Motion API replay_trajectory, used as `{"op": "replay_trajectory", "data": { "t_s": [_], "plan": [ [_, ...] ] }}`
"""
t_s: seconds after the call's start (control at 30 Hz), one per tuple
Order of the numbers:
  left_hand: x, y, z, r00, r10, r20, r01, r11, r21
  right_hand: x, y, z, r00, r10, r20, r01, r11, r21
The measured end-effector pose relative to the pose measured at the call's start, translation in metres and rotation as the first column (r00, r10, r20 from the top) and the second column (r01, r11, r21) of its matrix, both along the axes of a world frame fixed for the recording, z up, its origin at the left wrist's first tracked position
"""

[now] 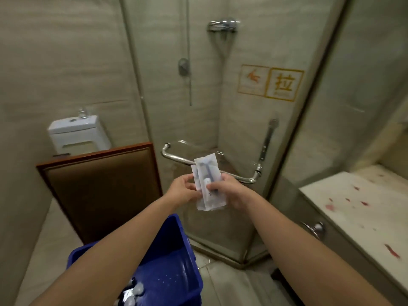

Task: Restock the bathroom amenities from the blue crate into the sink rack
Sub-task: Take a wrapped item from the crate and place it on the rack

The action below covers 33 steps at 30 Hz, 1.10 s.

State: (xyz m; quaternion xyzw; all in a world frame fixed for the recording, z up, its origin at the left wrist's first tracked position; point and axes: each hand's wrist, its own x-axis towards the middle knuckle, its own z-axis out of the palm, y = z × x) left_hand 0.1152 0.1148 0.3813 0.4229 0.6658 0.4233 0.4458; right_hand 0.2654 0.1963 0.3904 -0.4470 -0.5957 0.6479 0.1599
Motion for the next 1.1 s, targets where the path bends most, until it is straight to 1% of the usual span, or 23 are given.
{"op": "replay_trajectory", "data": {
  "t_s": [0.07,0.17,0.3,0.4,0.5,0.57,0.63,0.7,0.8,0.9,1.0,1.1],
  "plan": [
    [0.021,0.006,0.0,0.994,-0.107,-0.025,0.107,0.994,0.017,0.029,-0.008,0.0,0.993,-0.115,0.004,0.115,0.993,0.035],
    [0.057,0.014,0.001,0.966,-0.256,-0.038,0.257,0.966,0.026,0.075,-0.018,0.001,0.97,-0.244,0.001,0.244,0.969,0.049],
    [0.113,0.026,0.003,0.937,-0.349,-0.021,0.35,0.936,0.044,0.136,-0.033,0.006,0.919,-0.389,0.067,0.385,0.92,0.072],
    [0.157,0.036,0.007,0.903,-0.426,-0.052,0.429,0.901,0.059,0.179,-0.045,0.012,0.868,-0.492,0.067,0.485,0.869,0.097],
    [0.201,0.042,0.013,0.877,-0.476,-0.06,0.48,0.873,0.085,0.224,-0.055,0.02,0.82,-0.564,0.093,0.551,0.823,0.136],
    [0.23,0.045,0.016,0.851,-0.521,-0.071,0.526,0.843,0.112,0.257,-0.059,0.026,0.804,-0.585,0.104,0.571,0.809,0.14],
    [0.259,0.049,0.019,0.803,-0.582,-0.128,0.596,0.791,0.14,0.291,-0.061,0.032,0.788,-0.605,0.115,0.59,0.795,0.146],
    [0.291,0.053,0.022,0.755,-0.623,-0.204,0.654,0.741,0.156,0.326,-0.064,0.038,0.767,-0.635,0.087,0.623,0.77,0.136],
    [0.341,0.058,0.025,0.71,-0.613,-0.348,0.691,0.702,0.174,0.377,-0.067,0.047,0.74,-0.67,0.05,0.661,0.74,0.125],
    [0.392,0.061,0.033,0.65,-0.545,-0.53,0.718,0.668,0.195,0.426,-0.074,0.057,0.71,-0.703,0.045,0.693,0.708,0.135],
    [0.443,0.06,0.043,0.622,-0.5,-0.602,0.731,0.645,0.22,0.476,-0.082,0.067,0.697,-0.716,0.04,0.703,0.693,0.16],
    [0.49,0.06,0.051,0.591,-0.501,-0.633,0.767,0.593,0.247,0.523,-0.091,0.076,0.695,-0.717,0.056,0.694,0.69,0.205]
  ]
}}
